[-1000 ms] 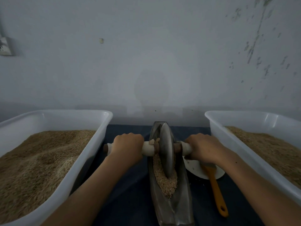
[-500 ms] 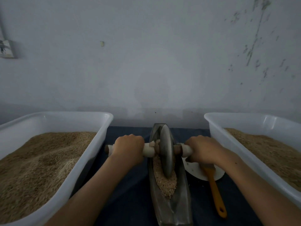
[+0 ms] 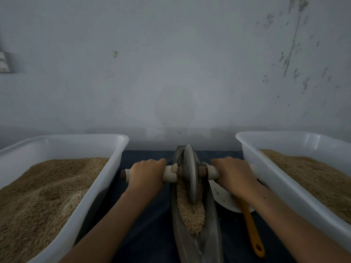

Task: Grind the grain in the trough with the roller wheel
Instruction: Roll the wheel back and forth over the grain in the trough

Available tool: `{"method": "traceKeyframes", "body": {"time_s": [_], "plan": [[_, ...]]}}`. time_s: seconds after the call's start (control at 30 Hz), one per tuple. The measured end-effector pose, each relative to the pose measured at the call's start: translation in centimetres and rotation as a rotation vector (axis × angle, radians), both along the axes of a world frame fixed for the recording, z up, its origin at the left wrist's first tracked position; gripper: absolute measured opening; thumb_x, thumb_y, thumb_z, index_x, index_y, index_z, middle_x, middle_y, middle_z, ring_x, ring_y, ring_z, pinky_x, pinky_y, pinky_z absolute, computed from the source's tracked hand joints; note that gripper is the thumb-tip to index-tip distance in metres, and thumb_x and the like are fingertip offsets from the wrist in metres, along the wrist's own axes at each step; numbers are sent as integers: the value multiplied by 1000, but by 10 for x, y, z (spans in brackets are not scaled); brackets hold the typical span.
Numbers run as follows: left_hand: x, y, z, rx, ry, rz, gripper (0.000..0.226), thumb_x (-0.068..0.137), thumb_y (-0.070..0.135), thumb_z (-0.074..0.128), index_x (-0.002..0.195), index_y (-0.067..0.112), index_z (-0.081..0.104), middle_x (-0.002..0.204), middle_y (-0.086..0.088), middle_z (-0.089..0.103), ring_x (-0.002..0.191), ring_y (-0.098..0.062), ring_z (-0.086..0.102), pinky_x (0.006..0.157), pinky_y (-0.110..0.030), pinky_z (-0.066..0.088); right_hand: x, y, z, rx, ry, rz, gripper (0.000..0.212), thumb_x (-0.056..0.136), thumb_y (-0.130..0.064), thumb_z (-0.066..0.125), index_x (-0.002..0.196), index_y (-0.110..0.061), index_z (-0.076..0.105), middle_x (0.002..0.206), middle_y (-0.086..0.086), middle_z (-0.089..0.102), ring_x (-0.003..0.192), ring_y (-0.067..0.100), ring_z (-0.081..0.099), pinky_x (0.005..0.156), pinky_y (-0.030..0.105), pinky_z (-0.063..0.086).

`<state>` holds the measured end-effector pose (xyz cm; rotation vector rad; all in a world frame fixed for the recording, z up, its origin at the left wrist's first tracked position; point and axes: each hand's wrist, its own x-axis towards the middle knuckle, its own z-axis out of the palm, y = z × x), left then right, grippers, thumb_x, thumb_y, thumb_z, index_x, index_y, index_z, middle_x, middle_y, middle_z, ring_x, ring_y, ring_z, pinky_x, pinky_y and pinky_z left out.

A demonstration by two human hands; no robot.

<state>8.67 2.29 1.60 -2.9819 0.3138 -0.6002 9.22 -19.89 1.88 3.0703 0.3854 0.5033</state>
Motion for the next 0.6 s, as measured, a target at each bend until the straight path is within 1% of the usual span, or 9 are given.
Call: {"method": "traceKeyframes", "body": {"time_s": [0.1, 0.2, 0.3, 0.4, 0.5, 0.6], "plan": [[-1, 0, 1, 4, 17, 10, 23, 90, 34, 55, 109, 23, 50, 104, 2, 61, 94, -17, 60, 70, -27, 35, 0, 1, 1, -13, 30, 2, 9, 90, -29, 53, 82, -26, 52, 87, -3, 63, 80, 18, 60, 68, 31, 45], [-2, -1, 4, 41, 79, 27, 25, 88, 31, 57, 111, 21, 53, 107, 1, 61, 97, -18, 59, 71, -27, 36, -2, 0, 9, -66, 141, 11, 7, 89, -30, 57, 91, -24, 59, 94, -1, 65, 86, 19, 61, 70, 30, 46], [-4, -1, 6, 81, 147, 28, 29, 88, 29, 58, 115, 19, 55, 110, -1, 61, 99, -18, 59, 74, -28, 38, -7, -1, 18, -99, 288, 31, 21, 85, -32, 65, 103, -23, 63, 100, 0, 66, 90, 18, 62, 74, 29, 48], [-4, 1, 9, 96, 241, 20, 33, 88, 28, 60, 118, 17, 54, 111, -2, 60, 100, -18, 58, 79, -29, 42, -9, -2, 22, -138, 354, 27, 27, 84, -32, 67, 108, -22, 63, 102, 0, 66, 92, 17, 62, 74, 29, 48], [-2, 1, 10, 95, 280, 32, 32, 87, 28, 60, 117, 16, 54, 110, -3, 60, 100, -19, 58, 81, -30, 43, -7, 0, 19, -139, 333, 18, 22, 86, -29, 63, 107, -22, 63, 99, 0, 66, 89, 17, 62, 75, 29, 49], [-1, -1, 7, 80, 193, 45, 26, 88, 26, 58, 113, 19, 55, 107, -1, 61, 97, -19, 59, 74, -28, 40, -4, 0, 12, -80, 199, 12, 11, 88, -23, 56, 97, -23, 62, 94, -1, 65, 86, 17, 62, 75, 32, 51]]}}
